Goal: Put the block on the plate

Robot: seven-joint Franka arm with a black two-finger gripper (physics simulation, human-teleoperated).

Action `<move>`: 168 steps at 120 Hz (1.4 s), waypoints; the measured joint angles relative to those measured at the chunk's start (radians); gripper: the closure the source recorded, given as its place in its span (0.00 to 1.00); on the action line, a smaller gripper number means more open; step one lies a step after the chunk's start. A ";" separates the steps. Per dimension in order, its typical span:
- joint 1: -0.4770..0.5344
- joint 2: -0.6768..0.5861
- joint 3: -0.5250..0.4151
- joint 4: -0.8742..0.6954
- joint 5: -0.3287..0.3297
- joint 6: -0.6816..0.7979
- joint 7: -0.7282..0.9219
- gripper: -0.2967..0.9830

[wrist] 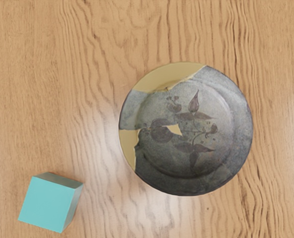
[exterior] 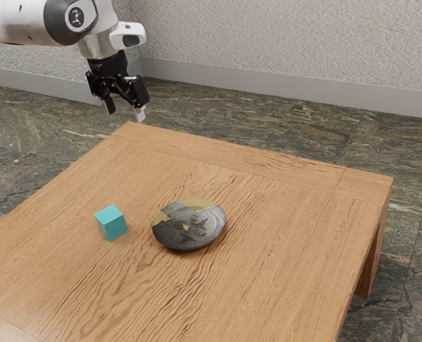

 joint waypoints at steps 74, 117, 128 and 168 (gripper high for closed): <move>0.010 -0.083 0.029 -0.359 0.068 0.101 0.110 0.23; 0.083 0.100 0.055 -0.381 0.080 0.332 0.360 0.23; 0.103 0.144 0.055 -0.376 0.072 0.361 0.412 0.23; 0.135 0.210 0.055 -0.414 0.015 0.465 0.522 0.23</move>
